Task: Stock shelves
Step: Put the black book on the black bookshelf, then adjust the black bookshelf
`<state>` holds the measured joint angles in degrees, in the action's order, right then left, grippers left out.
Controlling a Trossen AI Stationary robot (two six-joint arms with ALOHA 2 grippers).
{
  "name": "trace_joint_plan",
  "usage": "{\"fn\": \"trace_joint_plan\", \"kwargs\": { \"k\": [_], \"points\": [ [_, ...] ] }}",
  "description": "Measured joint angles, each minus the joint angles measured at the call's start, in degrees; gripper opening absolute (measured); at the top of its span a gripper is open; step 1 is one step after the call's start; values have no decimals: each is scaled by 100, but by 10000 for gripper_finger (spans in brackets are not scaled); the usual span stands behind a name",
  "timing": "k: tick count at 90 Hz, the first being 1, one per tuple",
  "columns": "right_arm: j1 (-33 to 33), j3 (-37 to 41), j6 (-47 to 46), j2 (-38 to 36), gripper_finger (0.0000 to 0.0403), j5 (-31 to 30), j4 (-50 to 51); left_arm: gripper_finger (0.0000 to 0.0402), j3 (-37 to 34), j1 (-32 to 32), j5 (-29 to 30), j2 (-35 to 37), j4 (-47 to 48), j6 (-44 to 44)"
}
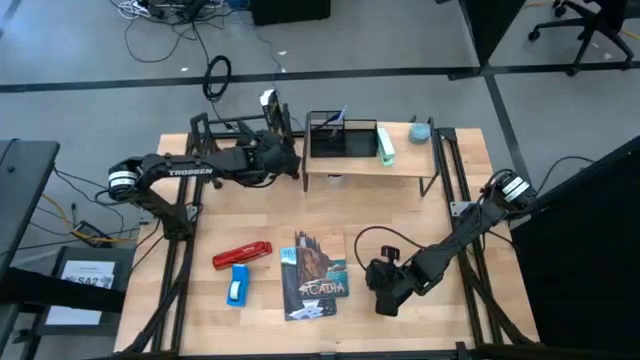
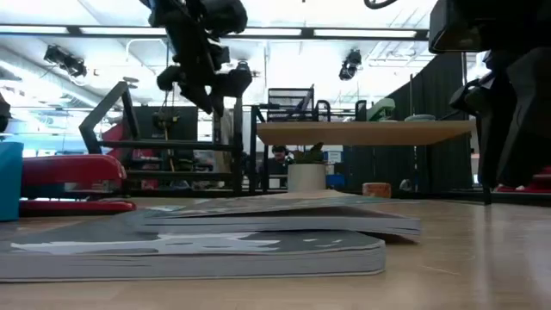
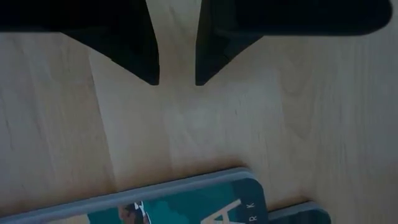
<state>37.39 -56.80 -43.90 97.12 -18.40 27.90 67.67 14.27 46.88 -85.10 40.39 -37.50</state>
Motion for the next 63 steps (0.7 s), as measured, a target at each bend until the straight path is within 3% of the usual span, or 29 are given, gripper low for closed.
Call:
{"fn": "trace_joint_plan", "kwargs": {
  "k": [29, 63],
  "points": [
    [-2, 0, -3, -1, 75, -110, -129, 99, 353, -376, 198, 0, 1152, -67],
    [-32, 0, 0, 0, 75, -225, -171, 54, 353, -1083, -188, 0, 3163, -1456]
  ]
}}
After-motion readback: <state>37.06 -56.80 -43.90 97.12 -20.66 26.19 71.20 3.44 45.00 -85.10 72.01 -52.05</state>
